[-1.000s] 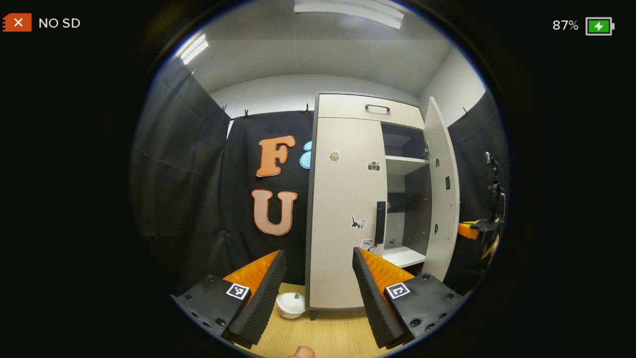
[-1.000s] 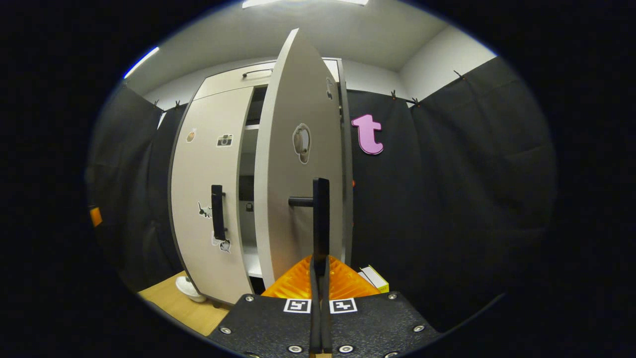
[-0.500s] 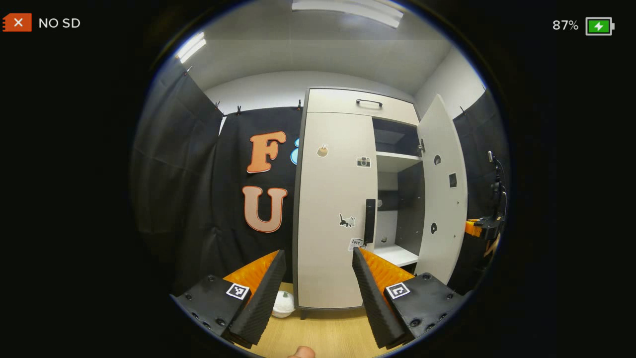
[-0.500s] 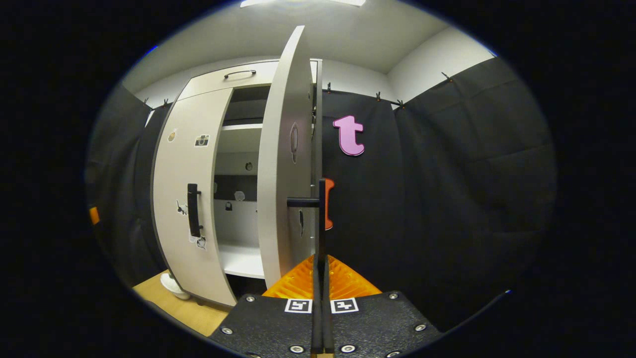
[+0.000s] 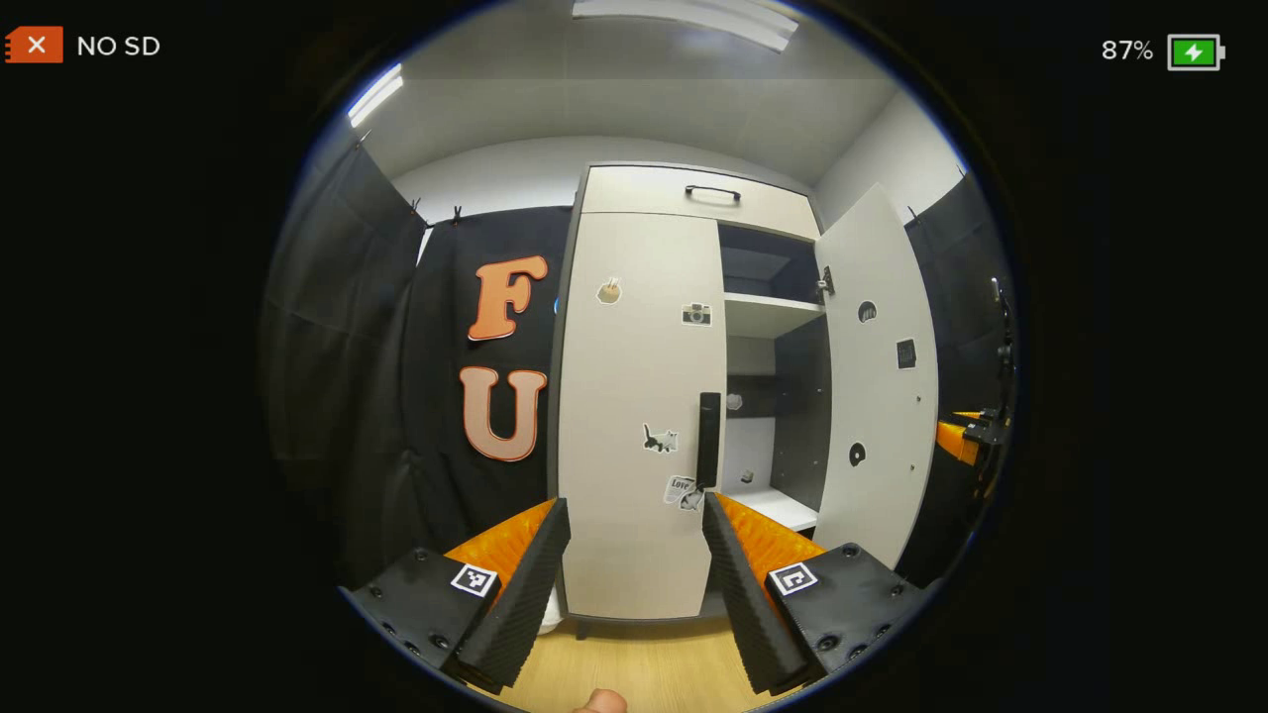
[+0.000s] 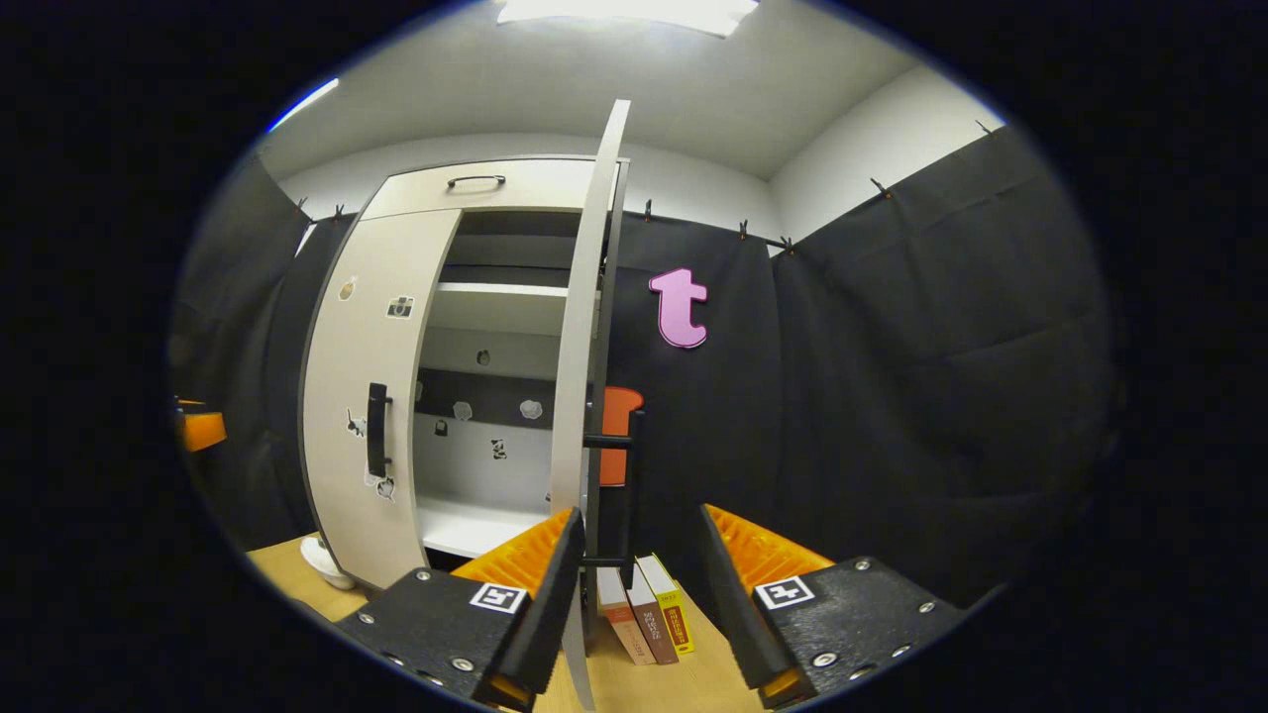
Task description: Open the right door of the double-door shoe cabinet with the right hand, and open the left door with the left hand.
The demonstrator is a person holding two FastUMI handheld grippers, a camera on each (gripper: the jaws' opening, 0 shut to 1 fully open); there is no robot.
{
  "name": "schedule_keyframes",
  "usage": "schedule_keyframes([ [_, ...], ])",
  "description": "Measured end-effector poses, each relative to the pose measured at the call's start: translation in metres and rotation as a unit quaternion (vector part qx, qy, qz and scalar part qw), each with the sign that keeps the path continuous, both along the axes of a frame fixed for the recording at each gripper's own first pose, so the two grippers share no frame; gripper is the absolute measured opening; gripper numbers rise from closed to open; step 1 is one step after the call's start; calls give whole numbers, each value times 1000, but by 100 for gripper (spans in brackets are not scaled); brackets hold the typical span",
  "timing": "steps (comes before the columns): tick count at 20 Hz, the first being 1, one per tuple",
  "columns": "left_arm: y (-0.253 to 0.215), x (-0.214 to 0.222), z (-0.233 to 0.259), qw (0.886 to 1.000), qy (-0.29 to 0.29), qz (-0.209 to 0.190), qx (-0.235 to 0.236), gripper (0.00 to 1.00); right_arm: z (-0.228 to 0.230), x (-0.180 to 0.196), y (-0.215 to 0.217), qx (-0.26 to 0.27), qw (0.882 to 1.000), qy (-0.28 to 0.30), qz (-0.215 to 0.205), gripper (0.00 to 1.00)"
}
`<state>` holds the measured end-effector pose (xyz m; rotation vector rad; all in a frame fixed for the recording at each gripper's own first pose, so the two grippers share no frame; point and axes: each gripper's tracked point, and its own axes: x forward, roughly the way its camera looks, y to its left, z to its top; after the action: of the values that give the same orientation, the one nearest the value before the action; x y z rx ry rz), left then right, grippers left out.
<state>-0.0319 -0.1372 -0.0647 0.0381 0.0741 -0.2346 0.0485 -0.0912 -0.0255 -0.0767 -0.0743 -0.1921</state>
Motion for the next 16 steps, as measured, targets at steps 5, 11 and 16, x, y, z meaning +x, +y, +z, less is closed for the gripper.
schedule_keyframes([
  [5,-27,18,-9,1000,7,-12,8,80,-2,-2,3,21,1000,-1,9,93],
  [11,-64,55,-10,1000,-2,-25,8,81,-2,-1,1,33,999,-8,10,93],
  [16,-93,93,-18,999,0,-25,22,81,0,1,-3,31,999,-16,11,93],
])
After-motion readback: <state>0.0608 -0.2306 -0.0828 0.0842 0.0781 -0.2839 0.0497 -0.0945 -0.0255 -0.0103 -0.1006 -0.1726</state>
